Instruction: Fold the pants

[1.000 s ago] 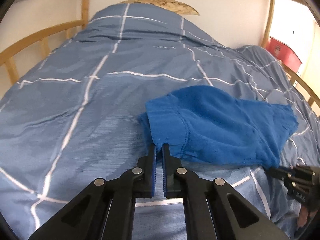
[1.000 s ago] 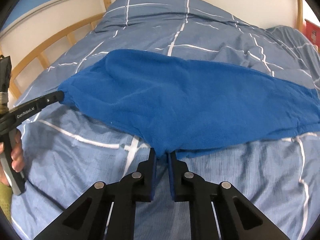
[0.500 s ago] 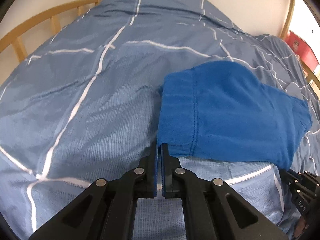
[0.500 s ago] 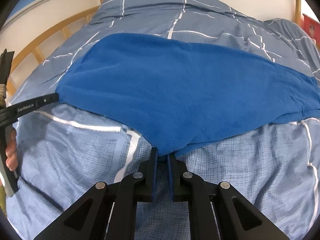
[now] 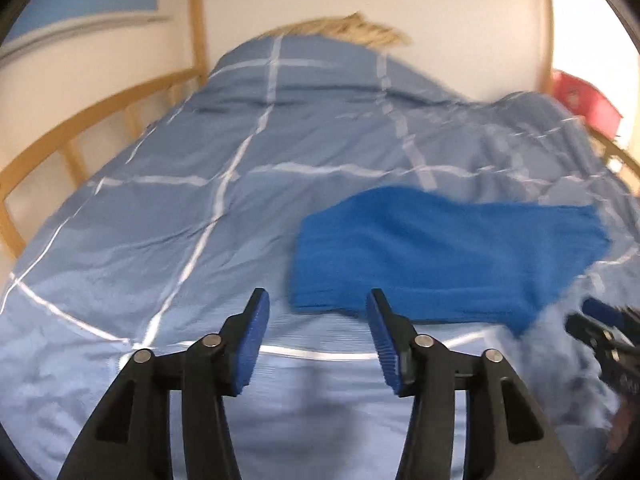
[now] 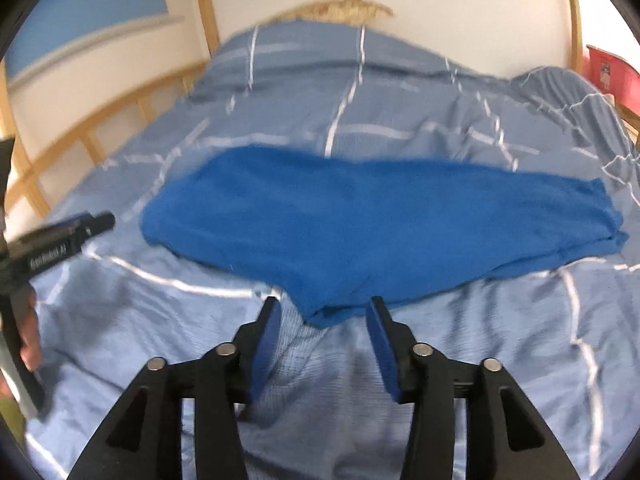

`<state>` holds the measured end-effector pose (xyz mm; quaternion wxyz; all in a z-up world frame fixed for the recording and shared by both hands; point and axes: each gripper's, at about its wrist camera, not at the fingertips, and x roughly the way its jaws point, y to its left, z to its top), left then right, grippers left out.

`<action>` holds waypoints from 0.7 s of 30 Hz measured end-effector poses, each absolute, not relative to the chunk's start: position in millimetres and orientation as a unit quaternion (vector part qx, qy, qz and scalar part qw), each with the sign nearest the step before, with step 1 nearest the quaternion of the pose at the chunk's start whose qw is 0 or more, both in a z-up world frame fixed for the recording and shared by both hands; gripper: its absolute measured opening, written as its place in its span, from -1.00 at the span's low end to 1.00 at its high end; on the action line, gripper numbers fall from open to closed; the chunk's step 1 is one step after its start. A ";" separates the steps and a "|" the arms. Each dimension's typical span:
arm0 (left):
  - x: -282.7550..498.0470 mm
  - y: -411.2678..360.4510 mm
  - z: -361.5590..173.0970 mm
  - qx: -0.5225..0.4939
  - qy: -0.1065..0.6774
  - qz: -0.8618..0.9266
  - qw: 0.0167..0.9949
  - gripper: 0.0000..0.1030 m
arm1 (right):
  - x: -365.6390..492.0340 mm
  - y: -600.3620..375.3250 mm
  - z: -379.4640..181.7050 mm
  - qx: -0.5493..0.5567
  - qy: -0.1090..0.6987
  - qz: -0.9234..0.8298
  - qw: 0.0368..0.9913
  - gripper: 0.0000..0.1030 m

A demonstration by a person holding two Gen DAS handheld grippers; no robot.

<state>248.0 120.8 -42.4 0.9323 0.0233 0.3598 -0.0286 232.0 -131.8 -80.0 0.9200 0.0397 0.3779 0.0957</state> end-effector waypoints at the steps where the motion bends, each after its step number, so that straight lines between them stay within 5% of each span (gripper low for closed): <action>1: 240.8 111.3 -35.5 0.027 0.351 -0.041 0.935 0.08 | 227.5 -140.5 -71.7 0.046 0.365 0.099 0.924 0.04; 9: 220.1 10.6 -1.7 0.097 0.302 -0.120 0.941 0.21 | 196.4 -235.1 -23.5 0.052 0.296 0.060 0.952 0.04; 21: 236.8 -143.9 -20.0 0.143 0.311 -0.198 0.918 0.21 | 219.9 -390.5 -25.9 0.129 0.281 -0.017 0.951 0.04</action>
